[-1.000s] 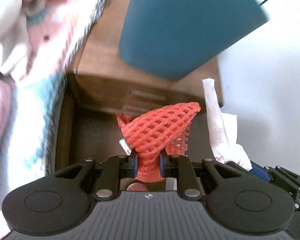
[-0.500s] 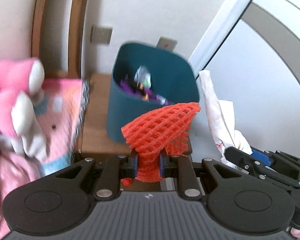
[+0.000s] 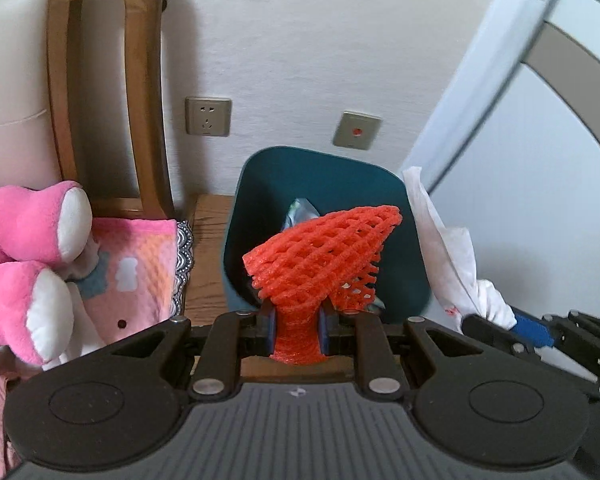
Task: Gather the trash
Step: 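Lift the orange mesh and white tissue up over the teal bin, then open left tool over the bin while right tool releases the tissue inside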
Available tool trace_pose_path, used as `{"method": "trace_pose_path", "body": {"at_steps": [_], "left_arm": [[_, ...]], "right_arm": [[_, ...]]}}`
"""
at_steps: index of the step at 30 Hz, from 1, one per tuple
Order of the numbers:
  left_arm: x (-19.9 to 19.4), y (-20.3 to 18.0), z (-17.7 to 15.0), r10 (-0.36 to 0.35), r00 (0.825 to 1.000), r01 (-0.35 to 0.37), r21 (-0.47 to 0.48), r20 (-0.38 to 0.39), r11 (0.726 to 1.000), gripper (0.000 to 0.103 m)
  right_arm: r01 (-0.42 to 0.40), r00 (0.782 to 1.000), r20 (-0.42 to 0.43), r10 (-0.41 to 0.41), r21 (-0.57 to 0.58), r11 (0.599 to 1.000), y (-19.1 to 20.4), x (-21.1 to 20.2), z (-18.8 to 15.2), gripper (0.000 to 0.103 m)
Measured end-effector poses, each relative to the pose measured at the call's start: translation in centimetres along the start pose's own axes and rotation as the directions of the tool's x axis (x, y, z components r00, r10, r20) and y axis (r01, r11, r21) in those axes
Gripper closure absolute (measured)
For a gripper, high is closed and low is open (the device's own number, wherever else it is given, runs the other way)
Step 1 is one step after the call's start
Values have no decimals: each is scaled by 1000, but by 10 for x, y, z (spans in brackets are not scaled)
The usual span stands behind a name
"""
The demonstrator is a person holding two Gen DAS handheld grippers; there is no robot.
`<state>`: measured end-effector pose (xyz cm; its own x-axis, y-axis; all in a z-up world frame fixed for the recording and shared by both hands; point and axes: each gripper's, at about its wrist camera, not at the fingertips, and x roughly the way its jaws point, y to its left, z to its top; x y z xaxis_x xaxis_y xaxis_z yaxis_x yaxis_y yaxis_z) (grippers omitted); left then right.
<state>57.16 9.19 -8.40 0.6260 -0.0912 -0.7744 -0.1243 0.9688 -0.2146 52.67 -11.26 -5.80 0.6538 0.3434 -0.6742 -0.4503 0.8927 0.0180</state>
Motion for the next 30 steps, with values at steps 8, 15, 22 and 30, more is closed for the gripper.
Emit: {"method": "trace_pose_path", "body": {"at_steps": [8, 15, 22, 30], "left_arm": [[83, -15, 62, 49, 995, -52, -41, -82, 998, 85], [146, -19, 73, 162, 968, -168, -14, -192, 986, 85], [186, -15, 67, 199, 936, -204, 11, -290, 979, 84], [204, -18, 61, 205, 917, -205, 38, -343, 978, 84]], "right_arm": [[-29, 995, -100, 19, -99, 995, -32, 89, 34, 82], [-68, 980, -198, 33, -172, 983, -35, 154, 41, 82], [-118, 964, -262, 45, -270, 956, -27, 188, 36, 80], [-161, 952, -301, 54, -340, 927, -21, 201, 24, 73]]}}
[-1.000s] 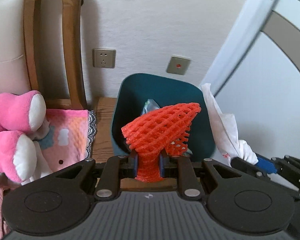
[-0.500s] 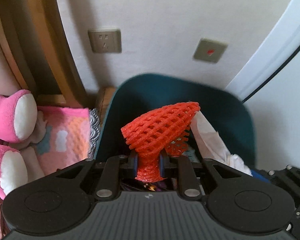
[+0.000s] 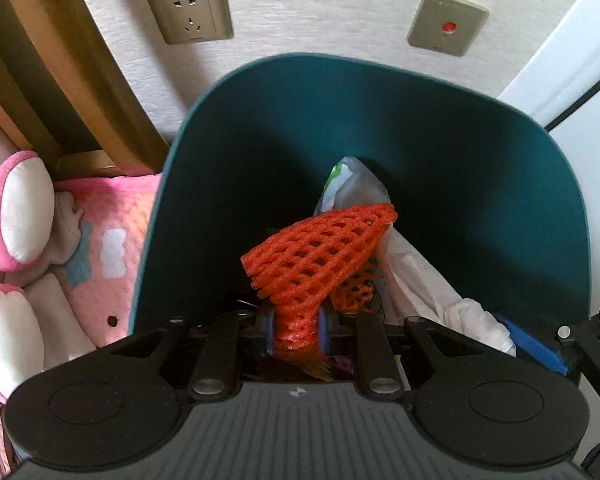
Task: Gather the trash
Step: 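Open left tool over the bin while right tool releases the tissue inside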
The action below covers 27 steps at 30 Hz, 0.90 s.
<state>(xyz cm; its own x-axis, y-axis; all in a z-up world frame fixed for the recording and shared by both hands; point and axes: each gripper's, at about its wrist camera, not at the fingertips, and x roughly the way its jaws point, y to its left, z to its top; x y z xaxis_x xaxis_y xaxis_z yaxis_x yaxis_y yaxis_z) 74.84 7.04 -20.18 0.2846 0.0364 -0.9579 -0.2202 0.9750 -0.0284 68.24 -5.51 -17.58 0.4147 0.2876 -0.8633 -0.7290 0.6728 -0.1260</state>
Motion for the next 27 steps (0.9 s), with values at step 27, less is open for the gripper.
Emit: {"method": "trace_pose_path", "body": {"at_steps": [27], "left_arm": [[-108, 16, -47, -127, 970, 117, 61, 209, 991, 45]], "right_arm": [[4, 985, 168, -33, 170, 985, 0, -91, -23, 43]]}}
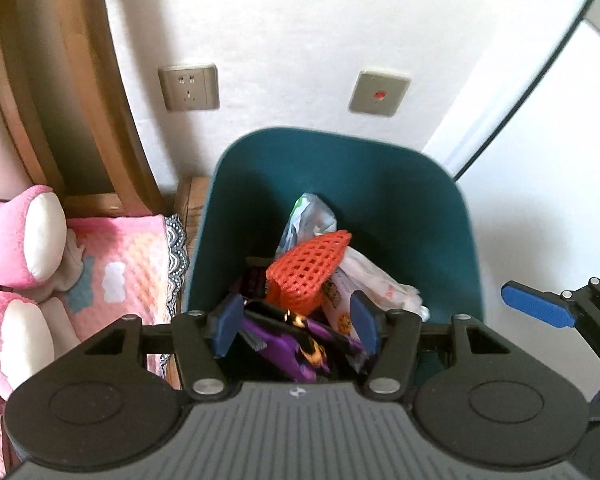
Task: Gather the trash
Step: 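Open left tool over the bin while right tool releases the tissue inside, then lower both open tools back down to the coffee packet and red bag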
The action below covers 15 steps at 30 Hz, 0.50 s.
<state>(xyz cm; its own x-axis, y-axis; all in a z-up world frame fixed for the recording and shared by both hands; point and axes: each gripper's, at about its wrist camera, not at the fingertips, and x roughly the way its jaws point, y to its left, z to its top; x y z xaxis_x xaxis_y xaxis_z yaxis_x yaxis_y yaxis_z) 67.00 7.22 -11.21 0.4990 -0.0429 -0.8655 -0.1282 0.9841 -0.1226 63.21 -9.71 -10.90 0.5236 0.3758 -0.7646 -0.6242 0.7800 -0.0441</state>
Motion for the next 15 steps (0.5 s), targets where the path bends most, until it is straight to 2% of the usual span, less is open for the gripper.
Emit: {"method": "trace_pose_path", "body": {"at_steps": [8, 15], "left_arm": [[-63, 10, -39, -22, 995, 18, 47, 95, 999, 45], [-106, 25, -91, -42, 991, 33, 73, 130, 997, 45]], "right_arm": [[51, 996, 76, -56, 72, 996, 26, -60, -20, 39], [51, 991, 116, -67, 138, 989, 62, -95, -46, 37]]}}
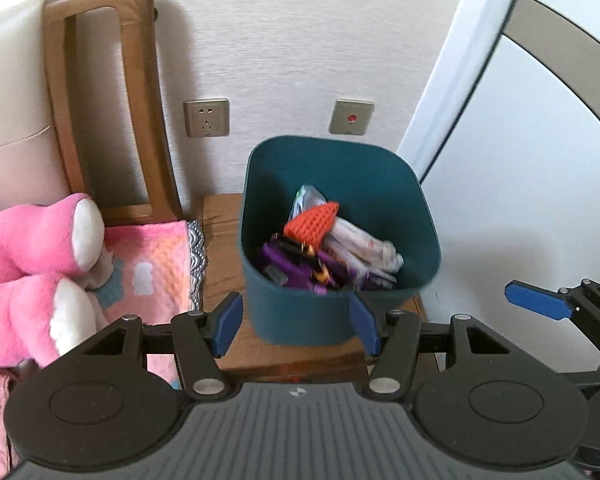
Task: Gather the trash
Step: 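Lower both open tools back down to the coffee packet and red bag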
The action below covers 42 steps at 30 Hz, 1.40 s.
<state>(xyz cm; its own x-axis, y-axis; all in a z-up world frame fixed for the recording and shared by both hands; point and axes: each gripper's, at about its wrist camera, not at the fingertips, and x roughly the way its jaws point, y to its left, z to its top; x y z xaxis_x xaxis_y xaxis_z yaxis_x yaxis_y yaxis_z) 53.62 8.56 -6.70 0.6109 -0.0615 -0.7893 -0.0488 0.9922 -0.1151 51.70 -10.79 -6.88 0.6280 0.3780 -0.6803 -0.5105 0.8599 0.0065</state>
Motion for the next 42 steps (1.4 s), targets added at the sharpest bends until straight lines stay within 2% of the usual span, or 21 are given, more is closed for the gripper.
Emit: {"method": "trace_pose_path", "body": {"at_steps": [6, 8, 10, 14, 17, 19, 25, 28, 30, 33, 34, 35, 38, 42], "left_arm": [[-28, 2, -35, -6, 1000, 5, 46, 25, 999, 45], [-32, 1, -46, -13, 1000, 12, 56, 24, 998, 37], [-33, 1, -57, -20, 1000, 19, 58, 20, 998, 34], [-19, -1, -76, -19, 1000, 20, 57, -24, 998, 33], [1, 0, -89, -18, 998, 20, 35, -60, 999, 26], [17, 1, -99, -8, 997, 9, 21, -76, 1000, 25], [83, 4, -138, 15, 991, -20, -33, -133, 999, 22], [128, 7, -163, -6, 983, -8, -72, -185, 997, 21], [160, 10, -182, -30, 976, 9, -98, -215, 995, 18], [206, 13, -214, -39, 965, 4, -134, -259, 991, 10], [225, 14, -227, -27, 959, -14, -144, -283, 989, 4], [241, 15, -238, -22, 953, -25, -152, -302, 988, 2], [294, 18, -278, -16, 928, -53, -175, -372, 983, 2], [367, 22, -336, 28, 889, -133, -198, -458, 971, 2]], "right_arm": [[-3, 1000, 8, 2, 28, 1000, 21, -26, -27, 32], [1, 1000, 4, -1, 25, 1000, 27, -32, -36, 30], [1, 1000, -3, -1, 21, 1000, 31, -35, -44, 26], [-19, 1000, -23, 20, 33, 999, 29, -34, -62, 19], [-46, 998, -50, 48, 41, 998, 24, -24, -76, 15], [-66, 995, -73, 69, 41, 997, 19, -14, -88, 13], [-128, 979, -147, 138, 75, 989, -5, 38, -131, 7], [-171, 966, -188, 176, 46, 984, -14, 70, -156, 3], [-189, 957, -215, 193, 40, 981, -21, 95, -173, 3], [-188, 945, -254, 205, 92, 978, -33, 133, -198, 2], [-182, 941, -269, 205, 109, 977, -37, 148, -208, 2], [-174, 936, -287, 203, 123, 977, -41, 162, -217, 2], [-156, 922, -334, 196, 142, 977, -50, 203, -244, 2], [-138, 910, -368, 190, 163, 977, -56, 262, -284, 4]]}}
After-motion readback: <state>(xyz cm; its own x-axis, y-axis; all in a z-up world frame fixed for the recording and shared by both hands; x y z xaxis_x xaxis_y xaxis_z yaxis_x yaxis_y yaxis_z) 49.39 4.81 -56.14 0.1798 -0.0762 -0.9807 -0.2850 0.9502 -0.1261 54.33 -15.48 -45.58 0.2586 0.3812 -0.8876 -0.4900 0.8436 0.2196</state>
